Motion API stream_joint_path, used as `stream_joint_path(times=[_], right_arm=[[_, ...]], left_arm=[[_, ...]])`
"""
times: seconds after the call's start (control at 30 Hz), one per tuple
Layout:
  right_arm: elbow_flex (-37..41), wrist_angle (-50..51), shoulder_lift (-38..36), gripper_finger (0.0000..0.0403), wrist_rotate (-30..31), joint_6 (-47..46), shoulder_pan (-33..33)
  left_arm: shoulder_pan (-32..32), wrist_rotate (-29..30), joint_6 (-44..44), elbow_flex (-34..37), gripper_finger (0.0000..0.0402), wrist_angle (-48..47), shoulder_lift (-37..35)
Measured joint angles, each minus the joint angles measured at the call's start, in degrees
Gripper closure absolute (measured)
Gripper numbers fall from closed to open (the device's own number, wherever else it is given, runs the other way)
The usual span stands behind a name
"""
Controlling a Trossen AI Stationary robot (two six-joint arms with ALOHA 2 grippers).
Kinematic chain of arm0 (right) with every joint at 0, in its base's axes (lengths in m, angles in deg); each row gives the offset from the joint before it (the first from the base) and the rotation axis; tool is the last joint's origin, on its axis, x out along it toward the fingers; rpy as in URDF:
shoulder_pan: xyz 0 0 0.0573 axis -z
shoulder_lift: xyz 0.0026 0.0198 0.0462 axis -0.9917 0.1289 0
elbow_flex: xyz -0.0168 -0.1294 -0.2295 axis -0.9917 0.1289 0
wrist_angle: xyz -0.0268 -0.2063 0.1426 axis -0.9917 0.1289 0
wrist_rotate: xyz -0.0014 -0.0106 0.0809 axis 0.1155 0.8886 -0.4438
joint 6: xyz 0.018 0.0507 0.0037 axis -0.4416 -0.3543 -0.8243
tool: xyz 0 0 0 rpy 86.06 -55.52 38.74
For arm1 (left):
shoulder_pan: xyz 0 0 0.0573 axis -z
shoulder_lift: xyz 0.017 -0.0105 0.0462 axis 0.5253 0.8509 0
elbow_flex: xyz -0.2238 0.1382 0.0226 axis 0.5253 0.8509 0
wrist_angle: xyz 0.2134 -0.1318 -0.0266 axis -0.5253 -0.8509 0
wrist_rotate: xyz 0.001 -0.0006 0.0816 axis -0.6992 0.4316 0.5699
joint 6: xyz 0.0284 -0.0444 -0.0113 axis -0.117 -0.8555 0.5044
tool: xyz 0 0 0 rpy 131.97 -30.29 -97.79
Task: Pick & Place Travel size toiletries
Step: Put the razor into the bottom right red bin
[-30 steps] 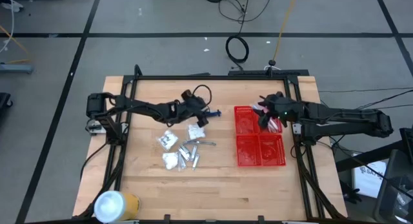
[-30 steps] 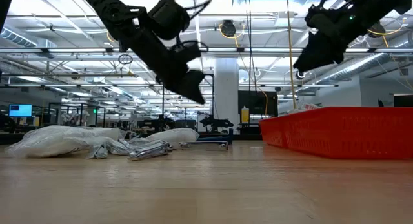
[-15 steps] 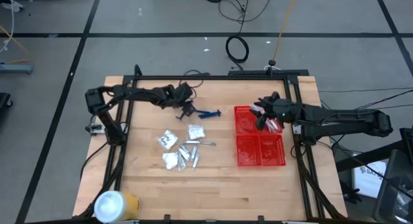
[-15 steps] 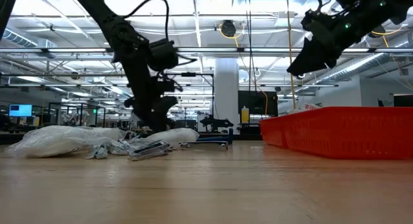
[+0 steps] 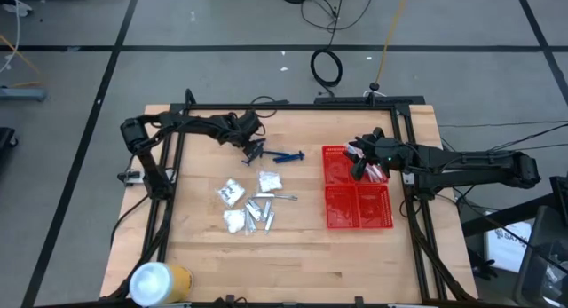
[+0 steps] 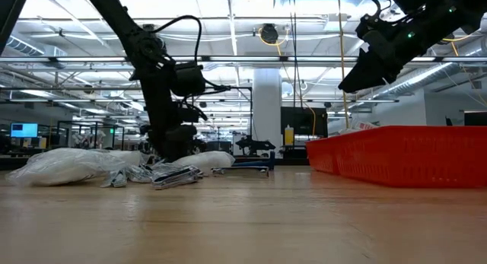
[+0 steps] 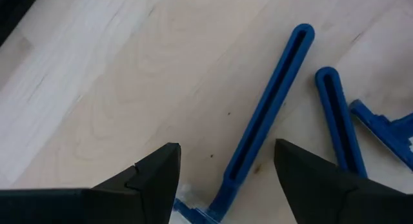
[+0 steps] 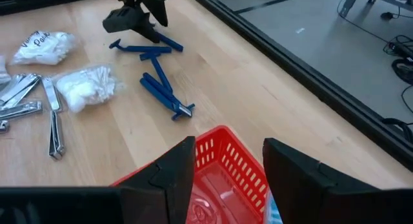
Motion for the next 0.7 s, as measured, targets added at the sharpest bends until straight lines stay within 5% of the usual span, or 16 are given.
stream_joint_path(times=[0.17,0.43,0.7], right_arm=[[0.0,0.02,0.01,0.0237,-0.1,-0.14,-0.07],[0.0,0.0,0.0,0.0238,-0.13,-0.35,-0.09],[0.0,-0.12,0.01,0.0238,-0.13,-0.88,-0.09]], left_arm=[[0.06,-0.9,-1.92,-0.16,0.0208,-1.07,1.57],[0.13,-4.57,-2.78,0.18,0.038,-2.3,0.61],[1.28,2.78,-3.02,0.9,0.0392,-4.76,-5.12]])
